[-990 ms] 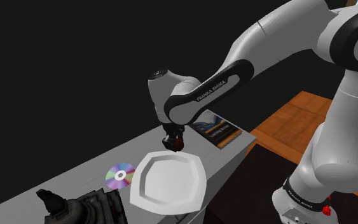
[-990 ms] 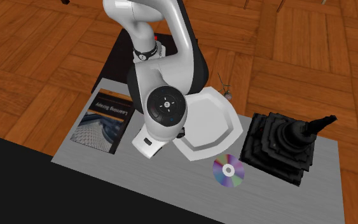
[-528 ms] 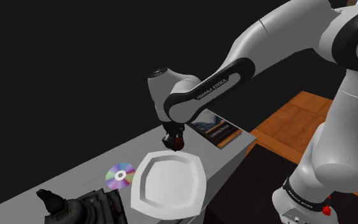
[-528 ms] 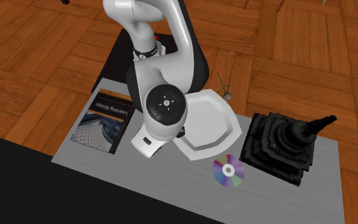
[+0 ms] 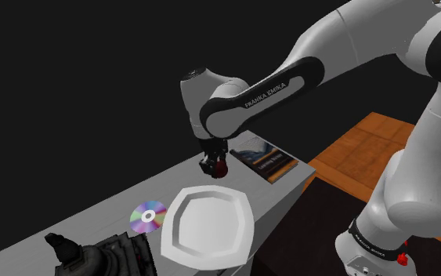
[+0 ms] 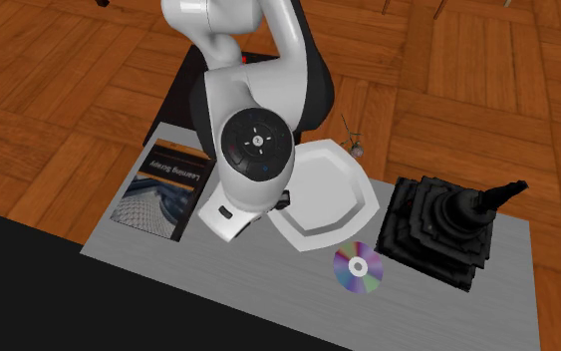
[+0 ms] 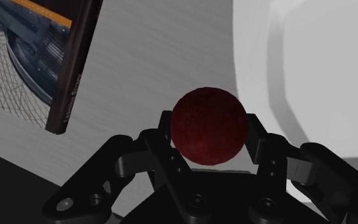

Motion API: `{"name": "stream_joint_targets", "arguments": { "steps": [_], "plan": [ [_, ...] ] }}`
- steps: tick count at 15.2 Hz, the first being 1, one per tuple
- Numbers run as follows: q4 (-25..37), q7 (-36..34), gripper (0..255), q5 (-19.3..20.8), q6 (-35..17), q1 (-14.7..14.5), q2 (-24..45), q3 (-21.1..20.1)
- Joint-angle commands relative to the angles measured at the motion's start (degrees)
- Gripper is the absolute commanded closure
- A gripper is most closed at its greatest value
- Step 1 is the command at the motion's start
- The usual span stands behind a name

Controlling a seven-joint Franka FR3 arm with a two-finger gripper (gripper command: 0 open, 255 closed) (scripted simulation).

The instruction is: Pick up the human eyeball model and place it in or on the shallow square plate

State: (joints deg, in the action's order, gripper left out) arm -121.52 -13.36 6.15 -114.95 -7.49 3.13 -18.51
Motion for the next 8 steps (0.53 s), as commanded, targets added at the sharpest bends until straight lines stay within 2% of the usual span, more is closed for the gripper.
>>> {"name": "stream_joint_targets", "arguments": {
  "steps": [1, 7, 8],
  "plan": [
    [0.85, 0.34, 255, -0.28, 1.44, 0.05, -0.63, 0.01],
    [3.49, 1.17, 255, -1.07, 5.81, 0.11, -2.52, 0.02],
    [3.16, -0.04, 255, -1.40, 5.86, -0.57, -2.82, -0.65]
  ]
}}
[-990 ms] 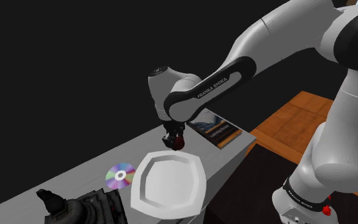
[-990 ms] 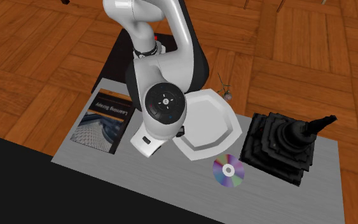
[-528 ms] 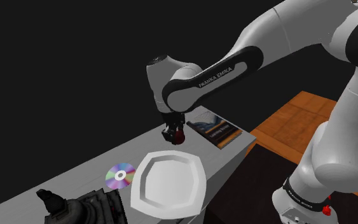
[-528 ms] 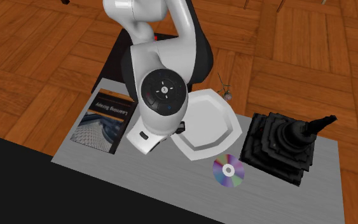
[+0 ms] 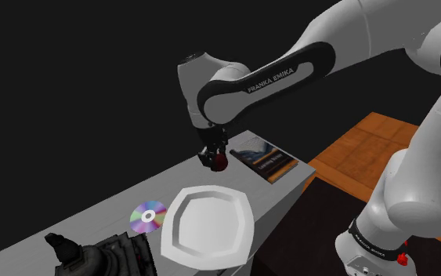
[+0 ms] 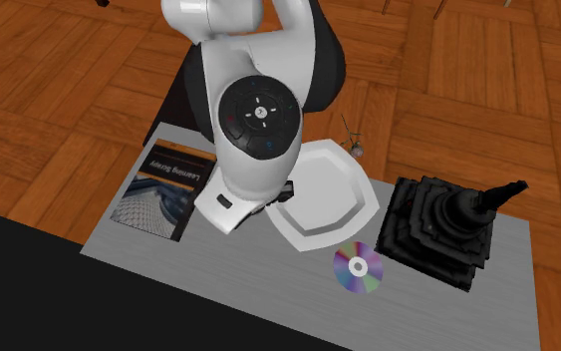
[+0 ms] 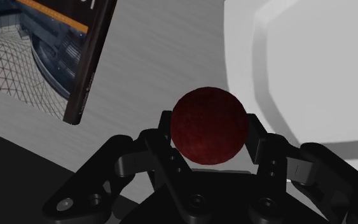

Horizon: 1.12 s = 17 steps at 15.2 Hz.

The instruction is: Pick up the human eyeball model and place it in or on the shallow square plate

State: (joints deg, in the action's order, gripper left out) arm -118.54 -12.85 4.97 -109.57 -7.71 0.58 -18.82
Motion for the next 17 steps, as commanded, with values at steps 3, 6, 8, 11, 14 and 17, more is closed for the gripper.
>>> {"name": "stream_joint_targets", "arguments": {
  "steps": [3, 6, 8, 11, 14, 17],
  "plan": [
    [-0.44, -4.28, 255, -1.17, 0.68, -2.42, -0.84, -2.40],
    [-0.46, -8.15, 255, -1.98, 0.93, -4.48, -0.90, -4.54],
    [-0.16, -10.81, 255, -2.40, 1.13, -5.89, -0.64, -5.97],
    [0.79, -14.94, 255, -2.81, 1.47, -8.02, 0.20, -8.11],
    [0.03, -15.79, 255, -2.54, 0.05, -8.36, 0.97, -8.43],
    [-1.28, -16.22, 255, -2.03, -2.15, -8.43, 1.99, -8.45]
  ]
}}
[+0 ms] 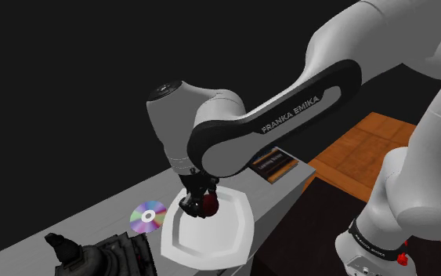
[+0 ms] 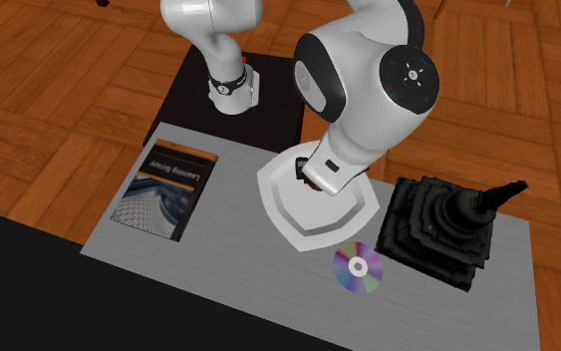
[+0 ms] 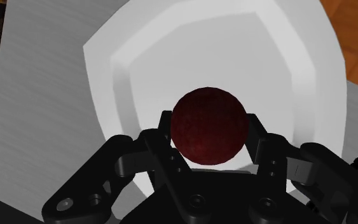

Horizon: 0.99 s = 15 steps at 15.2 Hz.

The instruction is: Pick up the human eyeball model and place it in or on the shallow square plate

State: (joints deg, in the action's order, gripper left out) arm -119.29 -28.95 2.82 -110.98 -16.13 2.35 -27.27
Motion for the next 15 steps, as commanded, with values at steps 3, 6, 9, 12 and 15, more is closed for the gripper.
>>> {"name": "stream_joint_targets", "arguments": {
  "steps": [3, 6, 9, 12, 15],
  "plan": [
    [-1.73, -0.60, 255, 0.71, -2.93, -0.09, 1.34, 0.00],
    [-2.82, -1.14, 255, 1.39, -5.09, -0.18, 2.58, 0.04],
    [-3.55, -1.57, 255, 1.93, -6.66, -0.26, 3.55, 0.09],
    [-3.55, -1.57, 255, 1.94, -6.66, -0.26, 3.56, 0.09],
    [-3.54, -1.57, 255, 1.94, -6.66, -0.26, 3.56, 0.09]
  ]
}}
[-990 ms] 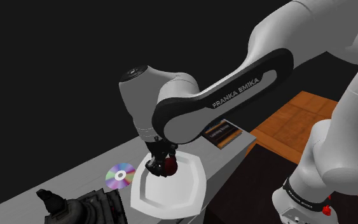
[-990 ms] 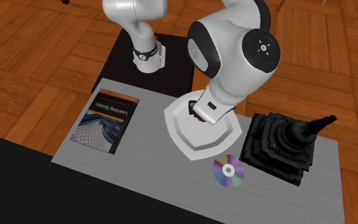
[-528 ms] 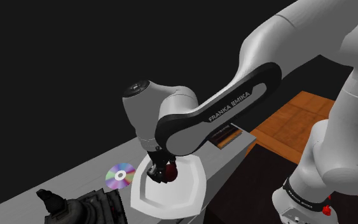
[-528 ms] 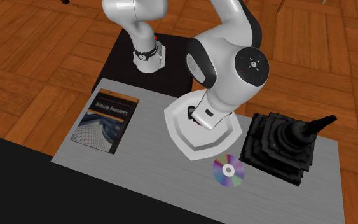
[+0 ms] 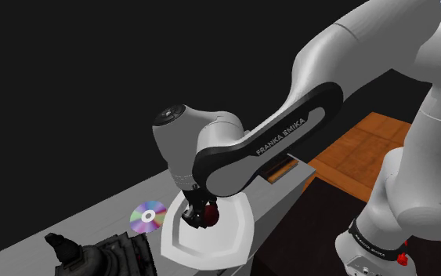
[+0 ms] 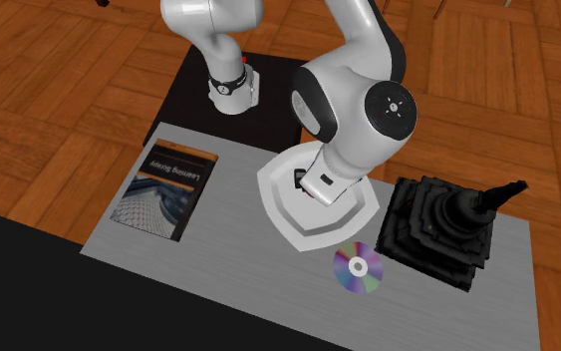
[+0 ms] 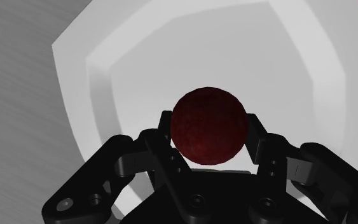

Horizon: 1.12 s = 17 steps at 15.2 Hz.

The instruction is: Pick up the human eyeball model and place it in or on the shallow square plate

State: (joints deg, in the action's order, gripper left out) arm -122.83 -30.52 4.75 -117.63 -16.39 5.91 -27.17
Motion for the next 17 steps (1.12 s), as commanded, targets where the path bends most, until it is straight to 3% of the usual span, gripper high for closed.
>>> {"name": "stream_joint_targets", "arguments": {
  "steps": [1, 2, 7, 11, 17],
  "plan": [
    [0.00, 0.00, 255, 0.00, -0.01, 0.00, 0.00, 0.00],
    [0.00, 0.00, 0, 0.00, -0.01, 0.00, 0.00, 0.00],
    [0.00, 0.00, 0, 0.00, -0.01, 0.00, 0.00, 0.00],
    [5.37, 0.91, 0, -1.27, 7.15, 0.04, -2.05, -0.22],
    [5.37, 0.91, 0, -1.27, 7.15, 0.04, -2.05, -0.22]
  ]
}}
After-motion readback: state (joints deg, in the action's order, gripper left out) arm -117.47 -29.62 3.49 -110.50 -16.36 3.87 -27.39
